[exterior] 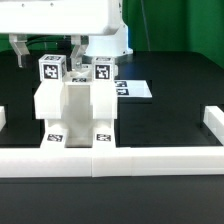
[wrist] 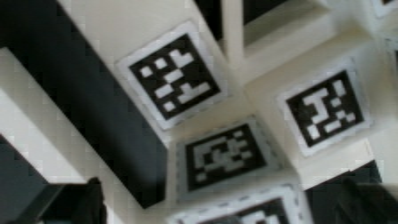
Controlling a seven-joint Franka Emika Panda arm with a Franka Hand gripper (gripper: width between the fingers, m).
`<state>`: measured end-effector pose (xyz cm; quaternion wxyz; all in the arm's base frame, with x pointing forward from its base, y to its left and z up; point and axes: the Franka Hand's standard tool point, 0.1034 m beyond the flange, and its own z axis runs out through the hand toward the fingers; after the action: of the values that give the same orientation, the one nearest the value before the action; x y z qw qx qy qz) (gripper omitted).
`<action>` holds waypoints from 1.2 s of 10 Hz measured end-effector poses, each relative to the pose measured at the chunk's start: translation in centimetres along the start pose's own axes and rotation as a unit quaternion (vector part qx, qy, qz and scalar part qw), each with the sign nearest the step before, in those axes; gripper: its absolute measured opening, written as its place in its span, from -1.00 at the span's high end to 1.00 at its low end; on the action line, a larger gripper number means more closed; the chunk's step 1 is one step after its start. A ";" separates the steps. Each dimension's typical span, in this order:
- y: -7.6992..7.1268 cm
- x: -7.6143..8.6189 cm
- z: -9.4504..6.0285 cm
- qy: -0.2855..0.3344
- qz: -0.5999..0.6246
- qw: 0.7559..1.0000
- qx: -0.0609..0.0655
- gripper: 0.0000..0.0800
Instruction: Assemble chair
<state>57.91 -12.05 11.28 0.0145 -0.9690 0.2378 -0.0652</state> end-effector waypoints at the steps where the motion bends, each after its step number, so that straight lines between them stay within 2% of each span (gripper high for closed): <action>1: 0.0 0.0 0.0 0.005 -0.051 0.999 -0.006 -0.62; 2: -0.3 -0.1 0.1 0.004 -0.068 0.998 -0.005 -0.62; 3: -0.6 -0.2 0.1 0.003 -0.084 0.996 -0.007 -0.30; 4: -0.5 -0.2 0.2 0.003 -0.085 0.996 -0.008 -0.30; 5: -0.5 -0.2 0.2 0.002 -0.085 0.996 -0.008 0.05; 6: -0.5 -0.2 0.2 0.002 -0.081 0.997 -0.008 0.30; 8: -0.5 -0.2 0.2 0.003 -0.044 0.999 -0.007 0.30; 10: -0.4 -0.1 0.2 0.004 0.072 0.997 -0.007 0.30; 12: -0.2 0.1 0.2 0.004 0.197 0.980 -0.008 0.30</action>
Offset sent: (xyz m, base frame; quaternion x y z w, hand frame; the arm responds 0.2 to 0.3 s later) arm 0.0000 0.0000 0.0000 0.0000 0.0000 -0.0650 0.9979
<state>58.10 -11.94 11.11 0.0183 -0.9029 0.4249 -0.0628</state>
